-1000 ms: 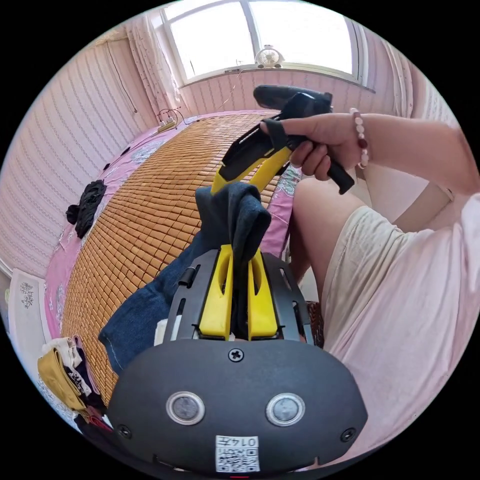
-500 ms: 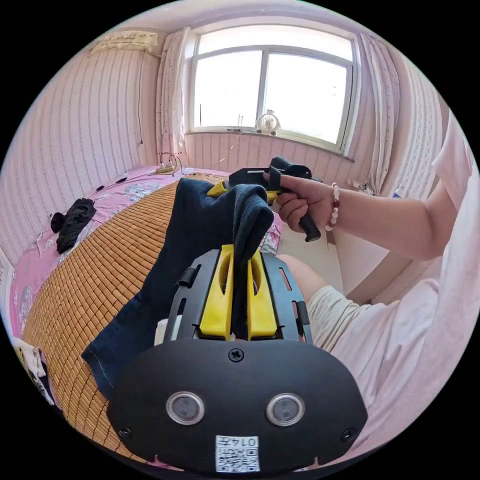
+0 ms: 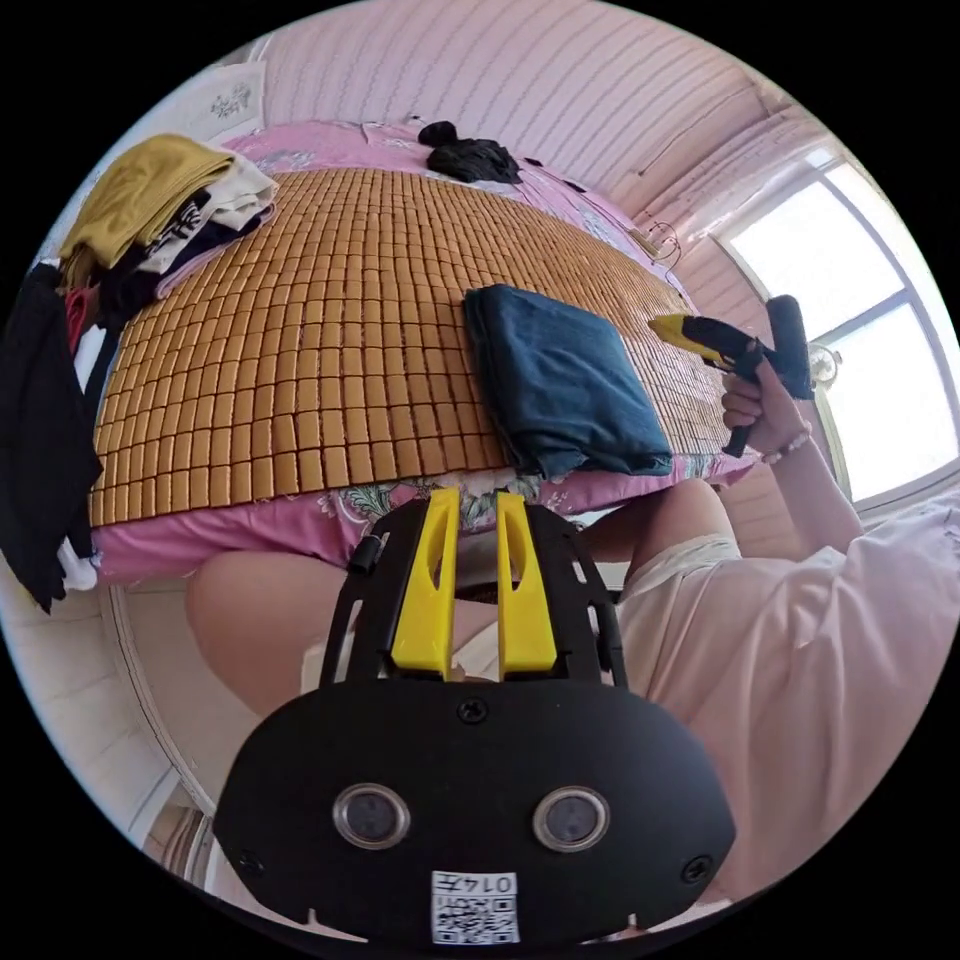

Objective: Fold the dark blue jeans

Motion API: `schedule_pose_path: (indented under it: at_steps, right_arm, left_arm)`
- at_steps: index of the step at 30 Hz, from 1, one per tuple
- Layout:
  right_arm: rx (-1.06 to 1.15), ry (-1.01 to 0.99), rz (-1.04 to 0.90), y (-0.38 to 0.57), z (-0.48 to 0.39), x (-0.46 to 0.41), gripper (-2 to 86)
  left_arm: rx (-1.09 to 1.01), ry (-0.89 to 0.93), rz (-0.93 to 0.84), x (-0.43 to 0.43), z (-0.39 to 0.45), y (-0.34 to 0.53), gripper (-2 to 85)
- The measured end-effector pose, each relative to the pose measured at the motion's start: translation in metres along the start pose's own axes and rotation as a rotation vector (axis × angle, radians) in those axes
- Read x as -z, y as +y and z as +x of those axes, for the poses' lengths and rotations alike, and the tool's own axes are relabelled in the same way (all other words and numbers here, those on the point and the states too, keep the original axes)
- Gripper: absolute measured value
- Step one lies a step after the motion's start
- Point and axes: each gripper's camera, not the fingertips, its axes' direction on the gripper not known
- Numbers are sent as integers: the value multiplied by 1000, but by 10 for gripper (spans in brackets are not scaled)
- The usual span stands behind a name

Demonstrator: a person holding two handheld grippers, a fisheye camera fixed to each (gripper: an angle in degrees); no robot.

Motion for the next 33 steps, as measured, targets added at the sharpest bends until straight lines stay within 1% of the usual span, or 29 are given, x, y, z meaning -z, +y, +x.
schedule_pose_path:
  at_steps: [2, 4, 7, 9, 10, 11, 12, 15, 16, 19, 21, 22, 24, 25, 27, 28, 29, 30, 31, 32, 33]
  right_arm:
    - [-145, 163, 14, 32, 30, 13, 130]
    - [-246, 180, -39, 51, 49, 9, 165]
    - [-367, 97, -157, 76, 70, -17, 168]
    - [-433, -40, -141, 86, 77, -26, 147]
    - [-468, -93, -118, 89, 81, -27, 135]
    - [-474, -103, -121, 89, 82, -27, 130]
    - [-469, -109, -127, 88, 81, -28, 125]
    - [-369, -102, -156, 80, 74, -24, 79]
    - [-340, -128, -146, 75, 74, -18, 64]
    - [-302, -144, -71, 64, 86, 9, 42]
    - [-285, -97, -36, 59, 102, 33, 35]
    - [-289, -61, -24, 58, 118, 51, 32]
    - [-312, 10, -10, 63, 144, 84, 29]
    - [-335, 71, 1, 70, 161, 109, 29]
    - [-381, 167, 18, 84, 186, 152, 29]
    - [-417, 243, 24, 94, 203, 181, 30]
    - [-451, 355, 41, 102, 218, 212, 32]
    - [-466, 428, 51, 105, 225, 228, 33]
    - [-528, 588, 82, 112, 239, 260, 37]
    - [-644, 732, 141, 120, 252, 291, 40]
    - [-699, 776, 168, 124, 257, 304, 42]
  left_arm:
    - [3, 45, 14, -14, 3, -19, 89]
    - [-5, 84, 22, -32, 10, -44, 105]
    - [-45, 60, -12, -71, 23, -86, 126]
    - [-57, 6, -123, -111, 26, -113, 133]
    - [-60, -4, -150, -120, 26, -118, 133]
    - [-74, 15, -171, -130, 25, -125, 123]
    - [-93, 78, -178, -134, 24, -132, 112]
    - [-133, 69, -233, -144, 30, -150, 89]
    - [-146, 60, -250, -147, 34, -155, 85]
    - [-245, 28, -335, -168, 69, -183, 63]
    - [-380, 24, -400, -198, 121, -206, 52]
    - [-412, 25, -417, -208, 136, -212, 51]
    - [-541, 50, -464, -248, 205, -234, 49]
    - [-576, 63, -473, -258, 224, -239, 49]
    - [-675, 135, -506, -305, 302, -256, 49]
    - [-695, 155, -513, -317, 322, -260, 50]
    - [-712, 205, -522, -342, 363, -268, 52]
    - [-678, 266, -526, -366, 403, -277, 56]
    - [-659, 296, -531, -377, 422, -282, 60]
    - [-643, 348, -530, -394, 456, -289, 66]
    - [-667, 387, -513, -402, 484, -294, 71]
